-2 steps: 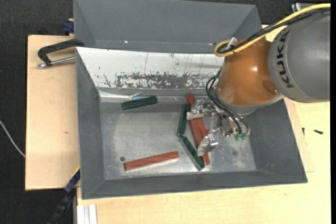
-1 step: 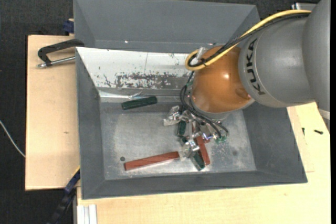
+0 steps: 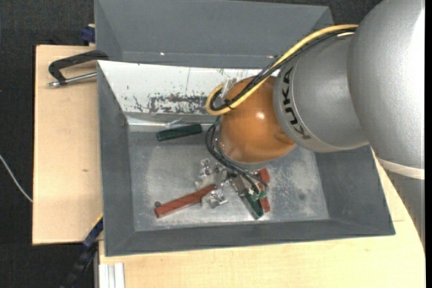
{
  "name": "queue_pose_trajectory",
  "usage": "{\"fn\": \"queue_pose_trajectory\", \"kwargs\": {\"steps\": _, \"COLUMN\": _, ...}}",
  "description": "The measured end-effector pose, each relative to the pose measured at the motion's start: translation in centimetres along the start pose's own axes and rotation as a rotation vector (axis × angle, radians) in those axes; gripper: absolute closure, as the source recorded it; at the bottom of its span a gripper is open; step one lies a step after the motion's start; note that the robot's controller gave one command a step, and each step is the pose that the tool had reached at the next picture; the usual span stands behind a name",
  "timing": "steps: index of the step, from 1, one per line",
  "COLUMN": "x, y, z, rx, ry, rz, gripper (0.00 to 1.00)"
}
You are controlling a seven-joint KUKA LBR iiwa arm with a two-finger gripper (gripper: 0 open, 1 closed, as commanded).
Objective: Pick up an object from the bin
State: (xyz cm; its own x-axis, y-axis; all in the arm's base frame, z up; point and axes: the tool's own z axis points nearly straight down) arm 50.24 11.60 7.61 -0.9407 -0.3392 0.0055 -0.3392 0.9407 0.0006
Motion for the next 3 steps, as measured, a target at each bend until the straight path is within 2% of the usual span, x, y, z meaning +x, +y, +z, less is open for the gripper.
{"fn": "queue_pose_trajectory", "kwargs": {"steps": 3, "x": 0.06, "y": 0.03, "z": -0.35, "rx": 0.0, "ry": -0.003, "rz": -0.001, "gripper": 1.0}}
